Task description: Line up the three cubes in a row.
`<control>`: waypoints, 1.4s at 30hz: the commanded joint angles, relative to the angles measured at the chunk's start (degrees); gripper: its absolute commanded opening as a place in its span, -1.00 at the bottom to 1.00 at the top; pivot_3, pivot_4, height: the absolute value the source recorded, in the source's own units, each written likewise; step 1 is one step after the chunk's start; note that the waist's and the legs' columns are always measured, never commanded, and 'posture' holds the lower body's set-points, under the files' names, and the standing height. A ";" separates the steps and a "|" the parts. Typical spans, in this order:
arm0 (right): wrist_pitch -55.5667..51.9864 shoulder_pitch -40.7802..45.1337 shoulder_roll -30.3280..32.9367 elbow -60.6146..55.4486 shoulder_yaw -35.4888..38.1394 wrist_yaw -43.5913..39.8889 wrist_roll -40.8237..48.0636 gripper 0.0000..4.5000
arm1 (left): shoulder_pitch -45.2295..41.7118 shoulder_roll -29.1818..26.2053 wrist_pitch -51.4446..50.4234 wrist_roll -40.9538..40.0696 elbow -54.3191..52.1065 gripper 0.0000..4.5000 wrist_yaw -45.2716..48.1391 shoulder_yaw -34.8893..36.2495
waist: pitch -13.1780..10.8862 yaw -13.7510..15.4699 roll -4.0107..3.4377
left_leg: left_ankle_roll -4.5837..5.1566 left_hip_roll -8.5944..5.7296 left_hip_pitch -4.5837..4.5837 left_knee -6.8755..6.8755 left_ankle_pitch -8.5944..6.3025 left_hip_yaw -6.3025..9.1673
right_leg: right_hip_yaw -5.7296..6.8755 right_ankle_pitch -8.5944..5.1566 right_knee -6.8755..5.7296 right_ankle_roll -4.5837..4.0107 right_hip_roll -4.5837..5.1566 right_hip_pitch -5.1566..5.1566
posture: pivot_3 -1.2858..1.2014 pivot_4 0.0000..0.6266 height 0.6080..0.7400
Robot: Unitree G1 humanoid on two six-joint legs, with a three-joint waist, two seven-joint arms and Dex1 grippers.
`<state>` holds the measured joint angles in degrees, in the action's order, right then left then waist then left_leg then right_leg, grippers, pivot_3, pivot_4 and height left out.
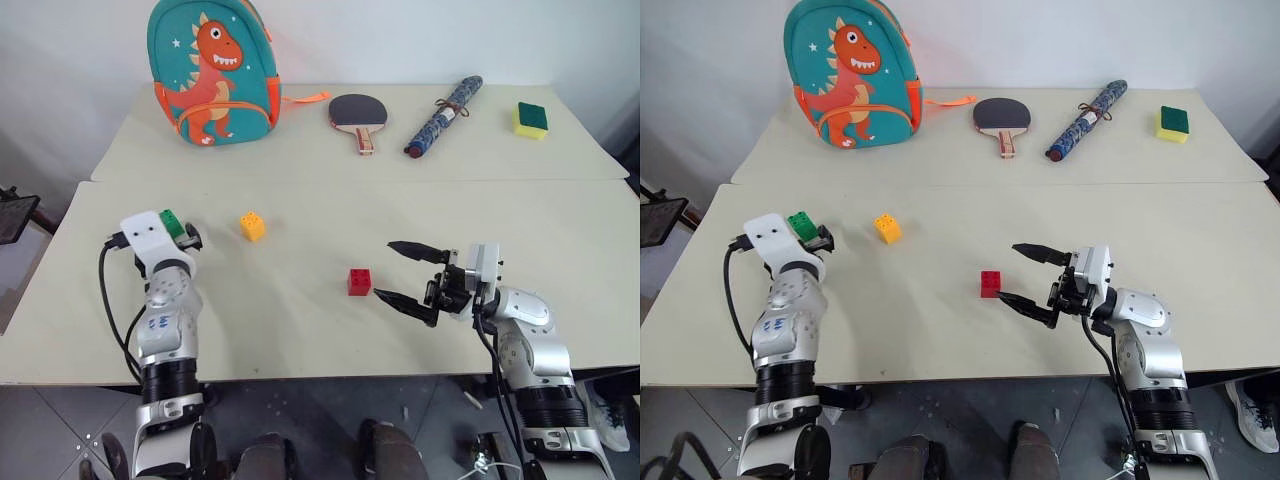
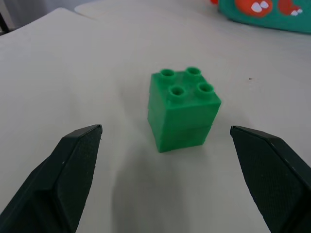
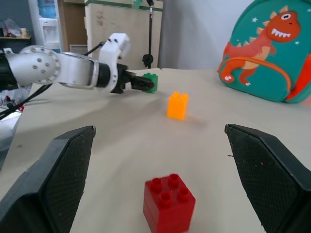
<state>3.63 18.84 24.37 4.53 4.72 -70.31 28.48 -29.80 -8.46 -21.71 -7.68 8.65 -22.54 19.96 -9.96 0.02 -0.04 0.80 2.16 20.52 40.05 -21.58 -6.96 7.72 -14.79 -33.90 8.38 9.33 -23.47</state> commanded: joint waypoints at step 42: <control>-2.48 -6.49 12.70 -5.54 4.02 -4.06 2.61 1.00 | -2.47 -22.89 29.00 -7.88 16.69 -0.32 95.07 -25.98 | -0.11 0.23 -0.02 | -0.02 -0.02 0.01 0.04 0.02 -0.17 | -0.02 -0.04 0.04 0.00 -0.04 0.00 | 0.03 -0.52 1.00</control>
<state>1.75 12.95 36.24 1.48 7.53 -74.51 29.73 -30.62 -31.28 3.58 -17.39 21.63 71.47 -6.14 -10.07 0.25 -0.05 0.78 2.15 20.53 40.03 -21.56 -7.14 7.70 -14.83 -33.85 8.39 9.27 -23.51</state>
